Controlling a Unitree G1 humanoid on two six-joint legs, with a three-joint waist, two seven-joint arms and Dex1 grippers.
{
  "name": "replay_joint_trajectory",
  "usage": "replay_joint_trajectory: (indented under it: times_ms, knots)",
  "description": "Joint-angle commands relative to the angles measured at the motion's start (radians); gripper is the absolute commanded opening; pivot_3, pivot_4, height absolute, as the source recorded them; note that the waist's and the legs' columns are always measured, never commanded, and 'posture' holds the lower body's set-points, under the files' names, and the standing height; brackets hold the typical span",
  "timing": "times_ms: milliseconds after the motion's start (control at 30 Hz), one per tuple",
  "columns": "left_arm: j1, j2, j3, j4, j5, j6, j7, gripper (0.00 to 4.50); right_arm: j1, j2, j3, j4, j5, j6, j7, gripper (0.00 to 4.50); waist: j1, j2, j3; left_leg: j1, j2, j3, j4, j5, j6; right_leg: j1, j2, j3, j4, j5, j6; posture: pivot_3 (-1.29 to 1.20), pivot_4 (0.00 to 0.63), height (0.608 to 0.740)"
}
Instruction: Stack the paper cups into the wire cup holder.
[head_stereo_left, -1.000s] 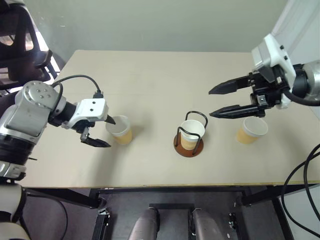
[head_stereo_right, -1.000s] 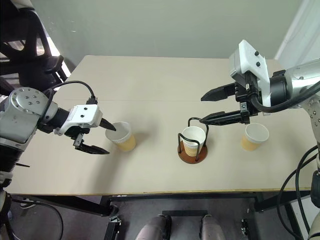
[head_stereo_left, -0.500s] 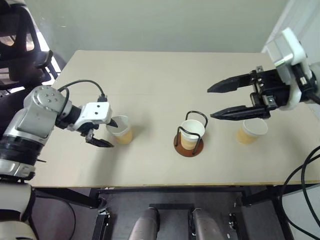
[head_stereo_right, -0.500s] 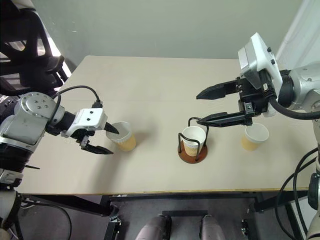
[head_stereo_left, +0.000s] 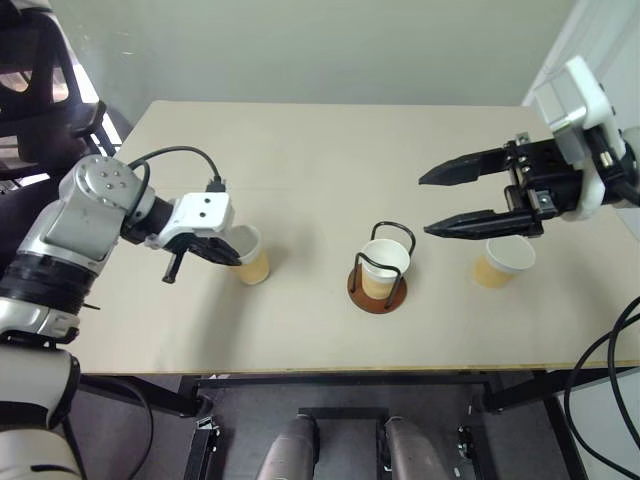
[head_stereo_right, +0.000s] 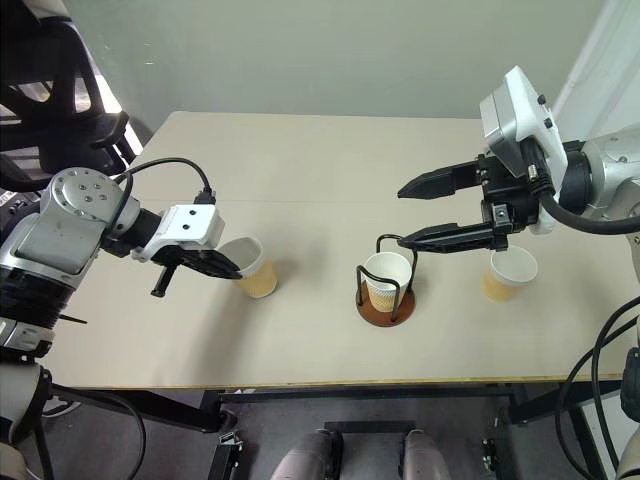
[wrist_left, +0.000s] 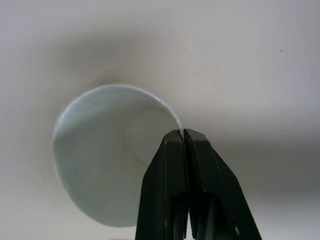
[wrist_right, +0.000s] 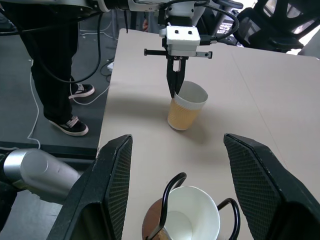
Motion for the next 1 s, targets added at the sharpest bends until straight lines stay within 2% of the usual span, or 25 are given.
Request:
replay_joint_trajectory:
  times_ms: [33,233,433,600,900,1000]
  knots:
    - [-0.033,0.031,-0.011,-0.018,-0.028,-0.005,-0.036,0.01,-0.004,-0.016,-0.024,-0.005,0.014,-0.001,-0.007,2.92,0.0,0.0,0.0,0.0,0.0,0.0,0.0,0.0,0.0,0.0,0.0,0.0,0.0,0.0,0.0,0.0,0.15,0.74]
    - [-0.094,0.031,-0.033,-0.011,-0.075,0.028,-0.036,0.01,-0.006,-0.021,-0.022,0.001,0.014,-0.004,-0.005,2.92,0.001,0.0,0.0,-0.001,0.0,0.0,0.002,0.0,0.0,0.0,0.0,0.0,0.001,0.0,0.0,0.0,0.15,0.74]
    - [-0.368,-0.093,-0.054,0.171,-0.123,0.05,-0.036,0.01,0.009,-0.057,-0.019,0.017,0.004,-0.017,0.033,2.92,0.01,0.0,0.0,-0.004,-0.001,-0.001,0.006,0.0,0.001,0.001,-0.001,-0.001,-0.001,0.001,-0.002,0.0,0.15,0.74]
    - [-0.56,-0.249,-0.108,0.324,-0.168,0.017,-0.036,0.01,0.086,-0.121,-0.012,0.052,-0.045,-0.074,0.086,2.92,0.012,-0.001,0.0,-0.004,-0.002,0.0,0.005,0.0,0.002,0.003,-0.002,0.0,-0.005,0.001,0.0,0.0,0.15,0.74]
    - [-0.692,-0.366,-0.262,0.298,-0.377,-0.001,-0.036,0.01,0.123,-0.178,-0.031,0.064,-0.044,-0.078,0.112,2.92,0.01,0.0,0.0,-0.012,0.0,0.004,0.008,-0.005,0.007,-0.002,-0.004,0.0,-0.006,0.004,0.027,0.0,0.15,0.74]
    - [-0.711,-0.378,-0.317,0.28,-0.417,-0.018,-0.036,0.01,0.114,-0.191,-0.033,0.066,-0.033,-0.064,0.114,2.92,0.012,0.001,0.0,-0.013,-0.001,0.005,0.01,-0.006,0.008,-0.002,-0.005,0.0,-0.007,0.003,0.03,0.0,0.15,0.74]
